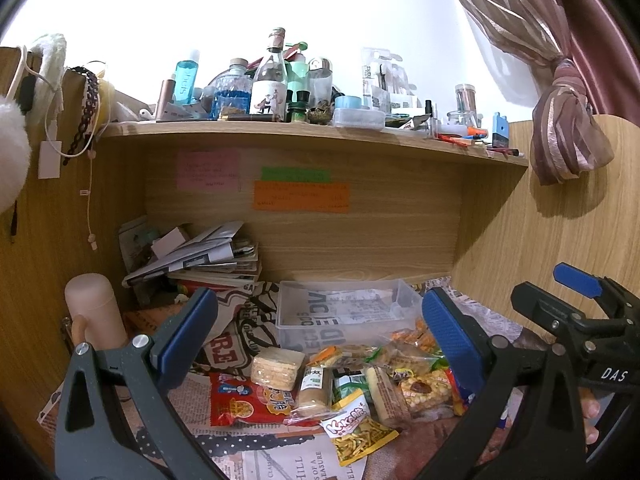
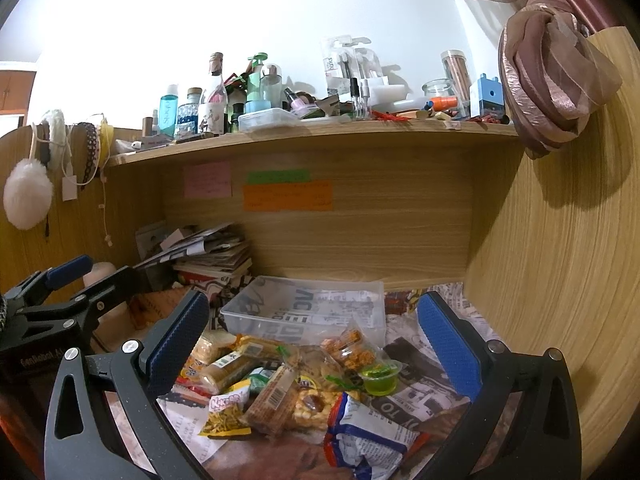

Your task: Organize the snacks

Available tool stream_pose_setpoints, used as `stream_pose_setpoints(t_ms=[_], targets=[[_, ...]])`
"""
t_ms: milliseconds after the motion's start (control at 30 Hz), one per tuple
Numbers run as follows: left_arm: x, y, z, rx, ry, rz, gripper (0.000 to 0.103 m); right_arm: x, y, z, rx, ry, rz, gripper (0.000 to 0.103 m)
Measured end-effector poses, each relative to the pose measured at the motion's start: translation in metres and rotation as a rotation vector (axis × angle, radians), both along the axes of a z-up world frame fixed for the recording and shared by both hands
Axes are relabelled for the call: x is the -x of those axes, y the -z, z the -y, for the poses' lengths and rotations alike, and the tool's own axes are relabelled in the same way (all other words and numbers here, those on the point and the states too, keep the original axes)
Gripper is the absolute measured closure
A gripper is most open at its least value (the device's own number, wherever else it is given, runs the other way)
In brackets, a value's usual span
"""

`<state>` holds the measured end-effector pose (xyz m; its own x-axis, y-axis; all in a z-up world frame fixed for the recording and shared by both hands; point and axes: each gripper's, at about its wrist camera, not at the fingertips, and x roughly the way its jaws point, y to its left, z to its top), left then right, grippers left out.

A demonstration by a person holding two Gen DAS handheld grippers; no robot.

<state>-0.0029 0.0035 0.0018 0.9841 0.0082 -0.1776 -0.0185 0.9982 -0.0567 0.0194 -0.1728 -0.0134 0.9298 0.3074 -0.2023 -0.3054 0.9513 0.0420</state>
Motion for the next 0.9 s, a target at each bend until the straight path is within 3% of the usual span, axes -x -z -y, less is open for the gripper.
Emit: stream_pose_setpoints(t_ms=[433, 600, 900], targets=[[-0.013, 0.017, 0.0, -0.002, 0.029, -0.077, 0.0, -0.012, 0.021, 0.011, 0.022, 0.023, -0.082, 0.0], [-0.026, 0.038, 0.0, -0.002, 0.05, -0.16, 0.001, -0.022, 0.041, 0.025, 0.034, 0.048, -0.159, 0.0], [-0.06, 0.09, 0.006, 0.025, 0.101, -0.381, 0.014, -0.036, 0.082, 0.035, 0.084, 0.062, -0.309, 0.0]])
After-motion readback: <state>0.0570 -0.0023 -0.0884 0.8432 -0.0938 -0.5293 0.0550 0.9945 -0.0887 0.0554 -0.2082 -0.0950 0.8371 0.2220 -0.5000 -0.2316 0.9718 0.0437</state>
